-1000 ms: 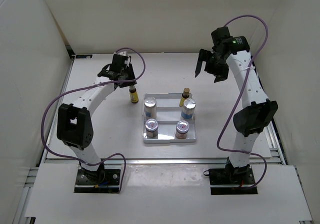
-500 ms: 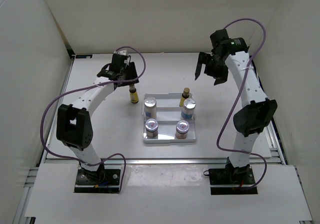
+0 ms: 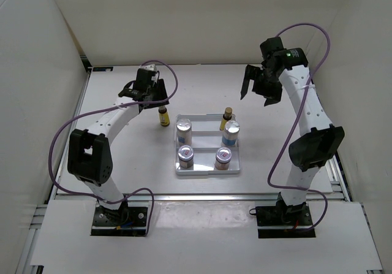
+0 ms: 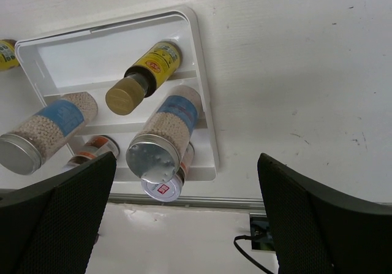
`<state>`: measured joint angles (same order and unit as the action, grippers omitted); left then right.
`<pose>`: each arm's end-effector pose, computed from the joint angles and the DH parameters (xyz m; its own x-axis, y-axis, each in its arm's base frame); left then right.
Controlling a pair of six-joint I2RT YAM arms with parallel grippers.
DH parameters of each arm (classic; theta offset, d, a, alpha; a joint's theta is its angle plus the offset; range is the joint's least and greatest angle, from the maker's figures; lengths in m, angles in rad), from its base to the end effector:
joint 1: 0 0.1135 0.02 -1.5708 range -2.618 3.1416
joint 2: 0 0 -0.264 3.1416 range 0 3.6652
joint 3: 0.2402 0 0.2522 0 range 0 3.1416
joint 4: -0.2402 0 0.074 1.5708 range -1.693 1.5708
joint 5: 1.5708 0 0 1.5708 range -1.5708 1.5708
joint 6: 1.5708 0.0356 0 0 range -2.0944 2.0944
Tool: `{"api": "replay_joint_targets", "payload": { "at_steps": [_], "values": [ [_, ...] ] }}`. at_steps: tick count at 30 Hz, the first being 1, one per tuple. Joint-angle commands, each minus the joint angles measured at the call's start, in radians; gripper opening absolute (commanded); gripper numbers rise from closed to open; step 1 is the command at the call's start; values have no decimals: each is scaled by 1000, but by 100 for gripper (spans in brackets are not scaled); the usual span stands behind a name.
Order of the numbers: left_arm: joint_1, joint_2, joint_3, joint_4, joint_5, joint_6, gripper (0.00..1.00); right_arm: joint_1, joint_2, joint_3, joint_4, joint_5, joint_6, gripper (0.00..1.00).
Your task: Organize the condiment bottles
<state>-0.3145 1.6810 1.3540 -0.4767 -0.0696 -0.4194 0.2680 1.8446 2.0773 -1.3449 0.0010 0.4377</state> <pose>0.3586 -0.1141 0.2752 -0.7323 -0.1890 -0.6543 -0.0388 0.9708 -0.2369 0.3514 0.0965 0.3843 -0.8952 0.1937 -0.4013 0.1271 0.9741 0.1868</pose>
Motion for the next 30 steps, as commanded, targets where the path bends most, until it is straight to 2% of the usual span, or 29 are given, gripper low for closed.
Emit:
{"api": "replay_joint_targets", "payload": {
  "at_steps": [1,4,18,23,27,30],
  "values": [
    [-1,-29,-1,30,5,4,64,-13,-44,-10,-82,10,1,100],
    [-1,-20,-1,30,14,4,57,-23,-53,-31,-82,10,-8,100],
    [-1,-20,-10,30,42,-5,58,-32,-53,-51,-73,1,-8,100],
    [-1,-20,-10,30,53,-5,52,-32,-53,-71,-73,1,-8,100],
    [-1,-20,-29,30,53,-5,52,-32,-62,-71,-73,1,-8,100],
    [-1,-30,-39,30,53,4,47,-32,-62,-71,-73,1,-8,100]
  ]
}}
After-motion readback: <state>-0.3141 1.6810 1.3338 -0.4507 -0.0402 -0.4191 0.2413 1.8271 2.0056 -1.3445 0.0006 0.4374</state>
